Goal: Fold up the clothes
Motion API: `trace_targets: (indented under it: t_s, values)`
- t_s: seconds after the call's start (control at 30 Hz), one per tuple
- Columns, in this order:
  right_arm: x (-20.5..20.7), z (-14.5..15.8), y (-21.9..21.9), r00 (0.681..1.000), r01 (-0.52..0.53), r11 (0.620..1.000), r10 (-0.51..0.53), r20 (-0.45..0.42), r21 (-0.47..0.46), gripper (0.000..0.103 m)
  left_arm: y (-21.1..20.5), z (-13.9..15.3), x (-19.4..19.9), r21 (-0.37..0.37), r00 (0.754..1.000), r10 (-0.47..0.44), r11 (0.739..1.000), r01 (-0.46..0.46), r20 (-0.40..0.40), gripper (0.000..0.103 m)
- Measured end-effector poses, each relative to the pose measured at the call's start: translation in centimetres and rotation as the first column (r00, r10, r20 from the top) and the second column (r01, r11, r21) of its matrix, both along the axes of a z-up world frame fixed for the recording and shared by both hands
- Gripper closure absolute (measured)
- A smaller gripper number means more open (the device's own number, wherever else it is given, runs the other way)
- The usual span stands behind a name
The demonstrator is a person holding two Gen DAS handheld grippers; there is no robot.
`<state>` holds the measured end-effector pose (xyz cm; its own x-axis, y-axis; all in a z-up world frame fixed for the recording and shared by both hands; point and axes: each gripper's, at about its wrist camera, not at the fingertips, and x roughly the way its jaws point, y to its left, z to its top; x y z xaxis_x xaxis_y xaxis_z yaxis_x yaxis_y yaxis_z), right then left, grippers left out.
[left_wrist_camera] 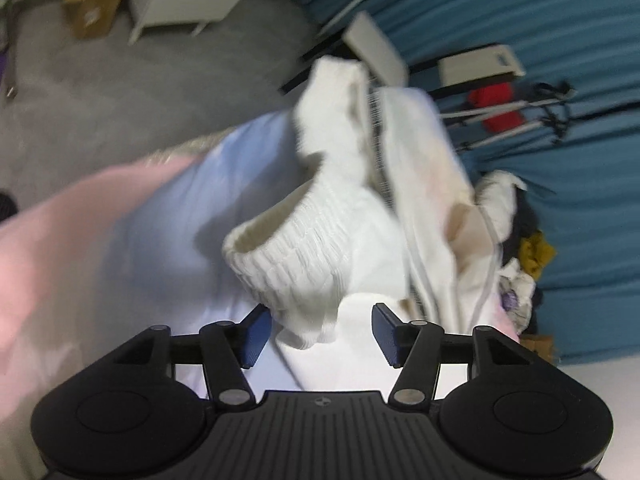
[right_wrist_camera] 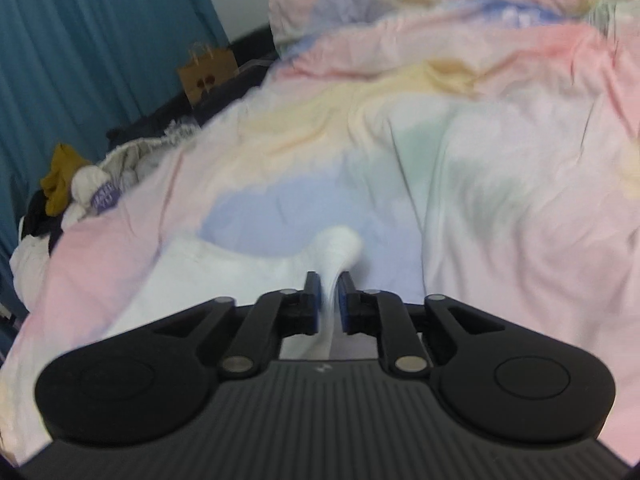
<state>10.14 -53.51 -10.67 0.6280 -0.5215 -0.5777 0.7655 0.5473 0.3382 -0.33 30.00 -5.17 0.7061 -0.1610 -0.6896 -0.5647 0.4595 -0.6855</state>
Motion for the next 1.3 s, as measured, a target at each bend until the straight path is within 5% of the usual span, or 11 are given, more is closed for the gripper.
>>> trace_targets:
  t_s: [0.03,0.1,0.13,0.33,0.57,0.63,0.7,0.77,1.0,1.1,1.3]
  values:
    - [-0.3,0.9,0.7,1.0,-0.002,0.999,0.002,0.01,-0.037,0.049,-0.3,0.7,0.2,0.015,1.0,-0.004,1.0,0.004,0.015,0.038]
    - [-1.1,2.6,2.0,0.999,-0.01,0.994,0.015,0.043,-0.105,0.025,-1.4,2.1,0.5,0.04,0.999,-0.014,0.999,0.013,0.033,0.035]
    - [-1.6,3.3,2.7,0.998,-0.016,0.991,0.024,0.061,-0.136,0.023,-1.9,2.8,0.8,0.05,0.999,-0.021,0.999,0.019,0.042,0.035]
    - [-2.5,5.7,7.3,0.99,-0.109,0.974,0.124,0.065,-0.2,0.022,-6.1,5.3,2.5,0.094,0.991,-0.086,0.993,0.076,0.1,0.025]
    - [0.2,3.5,12.5,0.951,-0.294,0.953,0.3,0.08,-0.075,0.022,-8.5,-2.3,12.6,-0.117,0.986,-0.106,0.986,0.122,0.131,0.026]
    - [1.1,2.7,13.3,0.94,-0.329,0.942,0.333,0.07,-0.064,0.022,-8.7,-4.4,15.6,-0.16,0.988,-0.088,0.981,0.107,0.124,0.029]
    - [1.7,2.3,13.9,0.931,-0.357,0.932,0.36,0.065,-0.061,0.022,-9.1,-5.1,17.9,-0.163,0.99,-0.058,0.984,0.078,0.126,0.049]
    - [2.2,2.1,14.3,0.924,-0.374,0.926,0.377,0.069,-0.054,0.022,-9.5,-5.0,19.9,-0.135,0.989,-0.04,0.989,0.059,0.14,0.074]
    - [3.8,1.3,16.8,0.88,-0.459,0.886,0.463,0.105,-0.066,0.022,-8.5,0.0,27.3,0.134,0.95,-0.02,0.991,-0.024,0.313,0.088]
    - [5.2,0.5,18.2,0.847,-0.516,0.853,0.521,0.104,-0.074,0.022,-8.2,-0.1,31.2,0.272,0.966,-0.033,0.962,-0.039,0.256,0.091]
    - [6.9,-1.4,20.1,0.778,-0.619,0.785,0.618,0.113,-0.027,0.023,-8.0,-4.9,38.1,0.371,0.999,-0.016,0.928,-0.002,0.045,0.088]
